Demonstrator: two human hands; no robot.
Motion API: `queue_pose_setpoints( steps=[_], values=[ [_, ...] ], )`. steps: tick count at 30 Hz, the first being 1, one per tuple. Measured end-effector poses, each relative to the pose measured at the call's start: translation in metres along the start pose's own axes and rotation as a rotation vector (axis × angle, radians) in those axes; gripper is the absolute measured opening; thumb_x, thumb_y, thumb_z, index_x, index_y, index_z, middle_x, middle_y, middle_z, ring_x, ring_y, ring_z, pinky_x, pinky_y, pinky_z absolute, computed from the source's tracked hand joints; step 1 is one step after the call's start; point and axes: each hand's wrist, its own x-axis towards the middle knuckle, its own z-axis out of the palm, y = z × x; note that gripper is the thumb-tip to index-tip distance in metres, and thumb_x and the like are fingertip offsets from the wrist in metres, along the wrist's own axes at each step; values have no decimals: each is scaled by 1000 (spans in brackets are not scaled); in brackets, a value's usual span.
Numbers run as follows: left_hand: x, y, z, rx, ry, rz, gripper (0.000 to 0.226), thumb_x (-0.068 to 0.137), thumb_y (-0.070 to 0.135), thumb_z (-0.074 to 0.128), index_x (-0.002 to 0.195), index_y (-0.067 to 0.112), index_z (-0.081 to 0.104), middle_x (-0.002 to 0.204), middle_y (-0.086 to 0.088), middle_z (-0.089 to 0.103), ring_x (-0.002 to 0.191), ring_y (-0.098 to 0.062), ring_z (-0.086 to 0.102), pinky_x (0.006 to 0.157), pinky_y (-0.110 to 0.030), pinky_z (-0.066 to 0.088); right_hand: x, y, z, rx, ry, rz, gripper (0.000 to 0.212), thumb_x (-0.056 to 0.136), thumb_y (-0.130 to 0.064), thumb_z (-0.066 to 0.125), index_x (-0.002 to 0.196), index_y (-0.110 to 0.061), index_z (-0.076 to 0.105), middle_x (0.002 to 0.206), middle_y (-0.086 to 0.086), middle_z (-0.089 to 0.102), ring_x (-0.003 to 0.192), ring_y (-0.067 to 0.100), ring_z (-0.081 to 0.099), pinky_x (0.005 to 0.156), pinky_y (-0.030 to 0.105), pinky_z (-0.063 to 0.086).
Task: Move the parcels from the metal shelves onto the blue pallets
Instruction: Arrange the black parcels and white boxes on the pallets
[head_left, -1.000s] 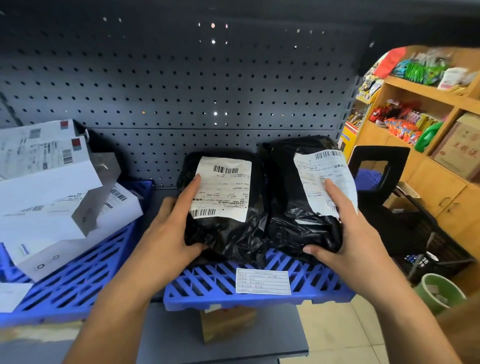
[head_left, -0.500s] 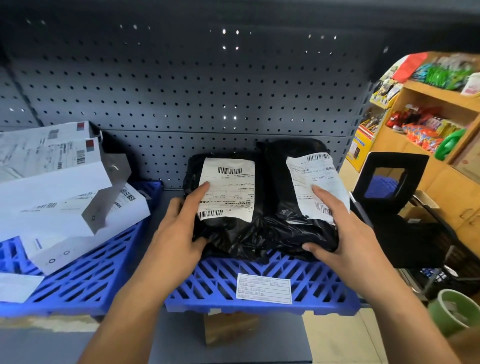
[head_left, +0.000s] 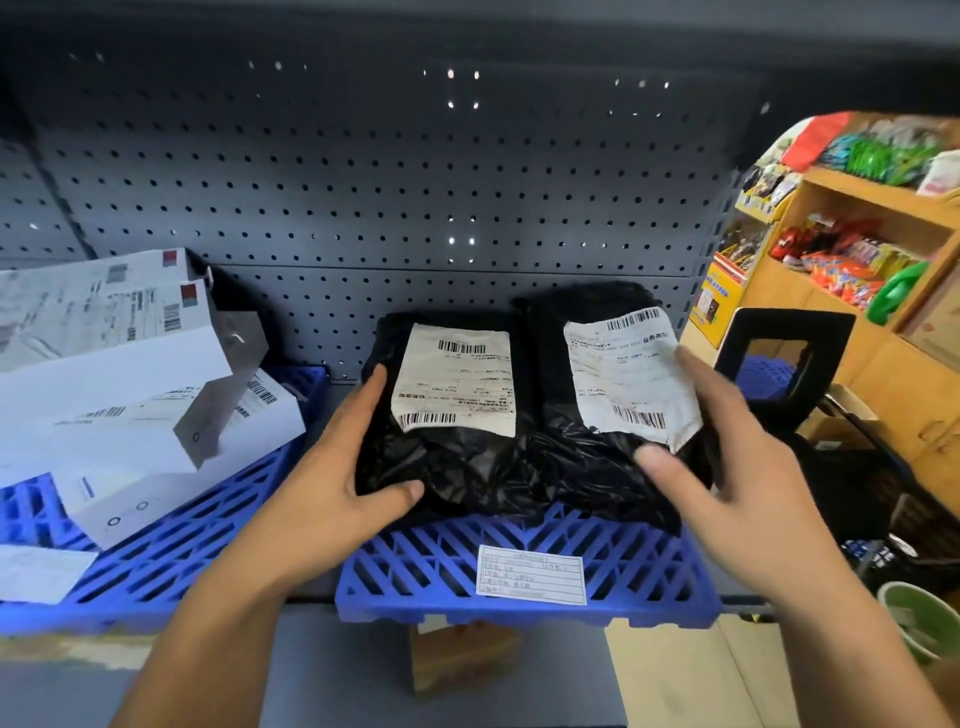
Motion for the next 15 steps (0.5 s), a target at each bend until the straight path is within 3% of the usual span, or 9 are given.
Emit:
queue_pose_setpoints(
  steps=[2, 4, 6, 8, 11, 13, 15],
  values=[
    [-2, 5, -6, -73, -8, 27, 101, 67, 50, 69, 154, 53, 19, 161, 28, 26, 147, 10, 22, 126, -38, 20, 8, 3, 2, 86, 163, 34, 48, 86, -69, 50, 130, -51, 49, 116, -40, 61, 111, -15, 57, 94, 38, 50],
    [-1, 11, -8, -107, 32, 35, 94, 69, 50, 68, 153, 52, 27, 158, 29, 30, 145, 13, 24, 125, -37, 21, 17, 7, 8, 165, 257, 93, 34, 89, -64, 50, 116, -44, 56, 106, -33, 65, 107, -9, 61, 93, 45, 54],
    [2, 15, -8, -49, 130, 36, 88, 69, 62, 64, 150, 55, 29, 161, 25, 28, 147, 9, 22, 125, -37, 21, 24, 10, 13, 176, 287, 103, 36, 91, -61, 52, 118, -39, 59, 113, -24, 66, 112, 2, 63, 98, 48, 52],
    [6, 16, -6, 70, 200, 33, 87, 68, 75, 54, 148, 58, 28, 165, 20, 21, 151, 1, 17, 125, -39, 19, 28, 9, 14, 156, 290, 59, 44, 91, -59, 54, 129, -37, 56, 125, -19, 60, 121, 4, 57, 104, 37, 47],
    [11, 16, -4, 102, 233, 111, 80, 80, 71, 57, 152, 50, 29, 161, 21, 29, 149, 0, 25, 123, -40, 26, 35, 5, 10, 156, 217, -50, 53, 93, -54, 56, 141, -32, 53, 139, -18, 54, 133, 2, 51, 108, 28, 41],
    [16, 16, -2, 87, 222, 146, 77, 88, 62, 62, 154, 46, 27, 156, 25, 36, 145, 3, 31, 121, -38, 30, 41, 5, 10, 346, 126, -31, 51, 95, -43, 58, 143, -26, 57, 143, -16, 59, 133, 2, 54, 113, 32, 44],
    [20, 17, 0, 65, 165, 143, 80, 83, 60, 60, 154, 48, 25, 150, 33, 40, 141, 10, 34, 118, -30, 32, 46, 8, 8, 487, 60, 2, 46, 96, -32, 54, 141, -24, 60, 142, -11, 63, 135, 7, 55, 118, 43, 41]
  ],
)
